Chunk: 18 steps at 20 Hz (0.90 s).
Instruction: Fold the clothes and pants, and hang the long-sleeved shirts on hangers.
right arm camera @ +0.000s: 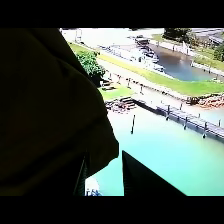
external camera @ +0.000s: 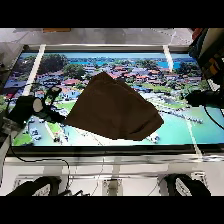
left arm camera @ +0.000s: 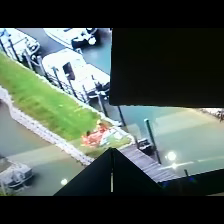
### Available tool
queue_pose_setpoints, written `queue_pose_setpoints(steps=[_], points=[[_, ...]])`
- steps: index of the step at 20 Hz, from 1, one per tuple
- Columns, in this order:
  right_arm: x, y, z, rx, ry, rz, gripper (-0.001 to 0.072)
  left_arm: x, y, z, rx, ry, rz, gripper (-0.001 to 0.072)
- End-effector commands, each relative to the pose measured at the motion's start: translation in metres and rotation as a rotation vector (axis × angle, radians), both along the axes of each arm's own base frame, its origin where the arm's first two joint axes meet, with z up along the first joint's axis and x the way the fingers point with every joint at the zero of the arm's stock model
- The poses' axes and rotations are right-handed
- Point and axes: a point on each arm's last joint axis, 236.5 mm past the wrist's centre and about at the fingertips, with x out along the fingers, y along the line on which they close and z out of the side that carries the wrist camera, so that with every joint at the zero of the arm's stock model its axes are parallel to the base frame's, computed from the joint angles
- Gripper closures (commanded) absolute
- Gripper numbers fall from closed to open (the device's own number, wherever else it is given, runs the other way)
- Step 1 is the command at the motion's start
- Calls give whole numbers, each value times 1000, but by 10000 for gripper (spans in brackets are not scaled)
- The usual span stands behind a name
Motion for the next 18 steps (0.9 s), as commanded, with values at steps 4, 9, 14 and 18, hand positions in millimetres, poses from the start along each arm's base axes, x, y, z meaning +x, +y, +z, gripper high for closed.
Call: queue_pose_setpoints(steps=[4, 9, 14, 18], points=[[16, -14, 9, -36, -76, -44, 548, 5, 1, -14, 3, -40, -4, 518], [21, -69, 19, -208, -130, -138, 698, 36, 25, -3, -39, -177, 96, 696], [-1, -139, -11, -181, -23, -314, 699, 13, 15, -12, -459, -61, 464, 696], [3, -131, -24, -75, -9, -294, 699, -16, -11, -43, -535, 40, 488, 309]])
